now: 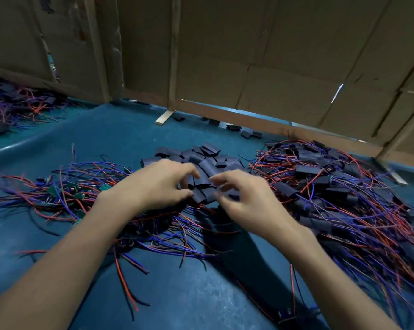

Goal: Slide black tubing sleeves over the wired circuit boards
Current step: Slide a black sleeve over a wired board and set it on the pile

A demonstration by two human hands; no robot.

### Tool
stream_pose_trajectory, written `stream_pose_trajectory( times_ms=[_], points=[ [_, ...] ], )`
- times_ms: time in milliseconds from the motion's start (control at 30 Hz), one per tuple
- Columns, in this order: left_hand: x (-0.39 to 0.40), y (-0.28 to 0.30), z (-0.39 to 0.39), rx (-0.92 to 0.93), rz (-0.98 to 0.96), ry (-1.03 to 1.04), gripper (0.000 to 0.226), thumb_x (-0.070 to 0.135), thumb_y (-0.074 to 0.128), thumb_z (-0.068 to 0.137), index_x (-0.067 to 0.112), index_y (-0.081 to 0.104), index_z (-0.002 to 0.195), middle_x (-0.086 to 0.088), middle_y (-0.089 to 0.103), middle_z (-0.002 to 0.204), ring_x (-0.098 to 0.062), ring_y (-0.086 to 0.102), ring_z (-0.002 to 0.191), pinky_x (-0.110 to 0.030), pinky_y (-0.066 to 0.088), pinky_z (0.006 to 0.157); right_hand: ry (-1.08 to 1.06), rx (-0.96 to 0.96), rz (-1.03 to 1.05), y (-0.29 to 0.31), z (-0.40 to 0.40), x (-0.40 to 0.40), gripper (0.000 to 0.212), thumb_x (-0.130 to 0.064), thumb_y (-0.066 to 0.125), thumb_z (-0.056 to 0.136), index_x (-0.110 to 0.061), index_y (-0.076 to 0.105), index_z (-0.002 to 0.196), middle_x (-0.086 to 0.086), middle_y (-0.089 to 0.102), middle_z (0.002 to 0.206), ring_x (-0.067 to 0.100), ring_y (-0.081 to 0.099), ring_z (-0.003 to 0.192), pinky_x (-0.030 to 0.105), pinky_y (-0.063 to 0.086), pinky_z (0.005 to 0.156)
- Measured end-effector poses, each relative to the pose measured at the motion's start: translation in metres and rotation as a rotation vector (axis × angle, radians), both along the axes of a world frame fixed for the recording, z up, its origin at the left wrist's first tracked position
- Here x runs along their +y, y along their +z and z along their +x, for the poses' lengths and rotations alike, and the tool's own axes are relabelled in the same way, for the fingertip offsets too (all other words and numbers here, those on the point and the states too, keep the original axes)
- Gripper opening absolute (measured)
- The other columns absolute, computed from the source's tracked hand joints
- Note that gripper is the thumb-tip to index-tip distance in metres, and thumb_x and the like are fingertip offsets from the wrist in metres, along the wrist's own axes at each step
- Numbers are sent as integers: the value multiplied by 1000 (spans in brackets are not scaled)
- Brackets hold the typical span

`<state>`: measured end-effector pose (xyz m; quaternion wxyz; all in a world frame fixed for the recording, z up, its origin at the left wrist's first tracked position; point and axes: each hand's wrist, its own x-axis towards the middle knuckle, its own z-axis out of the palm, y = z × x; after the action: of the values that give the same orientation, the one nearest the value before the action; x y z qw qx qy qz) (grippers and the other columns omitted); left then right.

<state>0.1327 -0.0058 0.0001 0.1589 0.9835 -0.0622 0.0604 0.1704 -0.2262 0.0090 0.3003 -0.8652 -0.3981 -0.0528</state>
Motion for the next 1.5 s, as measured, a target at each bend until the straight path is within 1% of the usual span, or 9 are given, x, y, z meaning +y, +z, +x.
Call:
stream_pose_trajectory(
  times_ms=[200, 400, 567, 667, 800, 967, 1167, 1367, 1500],
  points=[
    [8, -2, -5, 4, 367, 416, 27, 28, 46, 93, 19, 56, 116, -10, 58, 118, -35, 58, 111, -43, 46, 87, 188, -68, -383, -51, -8, 25, 66, -12, 47, 100, -19, 20, 161, 0, 26, 165, 23, 28, 141, 36, 24, 110],
    [11, -2, -2, 138, 306, 290, 35, 42, 44, 102, 11, 59, 97, -14, 64, 109, -33, 60, 102, -38, 48, 84, 120, 26, -330, -40, -2, 16, 49, -35, 55, 103, -18, 47, 148, 11, 50, 127, 31, 47, 121, 40, 36, 107],
    [17, 7, -7, 143, 208, 177, 27, 66, 54, 90, 40, 57, 98, 12, 58, 102, -14, 53, 101, -39, 40, 87, 70, 129, -331, -26, 2, 8, 56, -49, 70, 90, -25, 58, 139, -1, 50, 116, 16, 53, 114, 18, 35, 90],
    [15, 11, -8, 20, 125, 60, 17, 55, 59, 86, 41, 52, 92, 17, 52, 94, -11, 50, 99, -37, 34, 84, 28, 130, -227, -16, 4, 3, 48, -45, 77, 85, -26, 66, 128, -3, 53, 111, 11, 53, 105, 11, 31, 81],
    [15, 15, -13, 211, 88, 24, 34, 68, 67, 70, 40, 57, 86, 21, 62, 80, 5, 56, 79, -34, 41, 76, -57, 186, 15, -3, 7, -4, 36, -42, 82, 80, -29, 69, 111, -10, 58, 103, 3, 59, 82, 15, 43, 75],
    [13, 13, -16, 343, 177, 52, 43, 69, 68, 79, 43, 63, 112, 21, 63, 111, -10, 47, 110, -38, 44, 98, -77, 512, 318, 1, 5, -4, 33, -23, 80, 86, -20, 64, 114, 8, 67, 107, 23, 72, 78, 34, 60, 74],
    [19, 18, -15, 349, 194, 63, 22, 48, 69, 90, 49, 68, 112, 27, 66, 111, -3, 57, 105, -38, 40, 101, -52, 832, 538, -23, -3, 6, 30, -3, 83, 79, -6, 75, 108, 14, 70, 101, 29, 75, 79, 34, 62, 78],
    [21, 14, -12, 360, 232, 104, 15, 49, 73, 86, 46, 70, 101, 28, 68, 93, 1, 51, 89, -37, 26, 86, -123, 723, 372, -34, 3, 4, 18, -8, 85, 79, -17, 80, 93, 6, 77, 80, 18, 75, 73, 39, 62, 85],
    [15, 16, -11, 354, 236, 89, 13, 41, 76, 86, 37, 69, 96, 20, 70, 94, -3, 53, 92, -37, 26, 85, -68, 376, 85, -39, 2, 5, 2, -37, 79, 85, -36, 78, 84, 1, 70, 71, 3, 59, 60, 24, 48, 67]
  ],
)
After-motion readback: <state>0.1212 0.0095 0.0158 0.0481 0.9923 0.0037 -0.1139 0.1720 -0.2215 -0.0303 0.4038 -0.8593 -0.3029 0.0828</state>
